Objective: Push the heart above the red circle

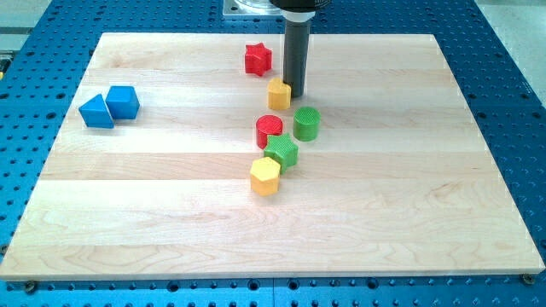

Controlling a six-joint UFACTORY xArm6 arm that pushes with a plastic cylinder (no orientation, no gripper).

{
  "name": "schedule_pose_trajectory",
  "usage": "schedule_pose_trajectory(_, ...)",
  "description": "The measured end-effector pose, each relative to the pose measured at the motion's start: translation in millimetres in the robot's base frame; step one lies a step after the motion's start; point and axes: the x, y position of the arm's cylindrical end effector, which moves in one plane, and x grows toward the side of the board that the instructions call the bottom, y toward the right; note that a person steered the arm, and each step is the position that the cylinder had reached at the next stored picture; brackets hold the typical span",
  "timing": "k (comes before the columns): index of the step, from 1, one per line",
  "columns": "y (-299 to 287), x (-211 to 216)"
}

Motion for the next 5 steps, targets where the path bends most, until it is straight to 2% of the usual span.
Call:
schedule_pose_trajectory(3,-65,-1)
schedule_pose_trajectory(4,-114,0)
schedule_pose_trajectory(5,-142,23)
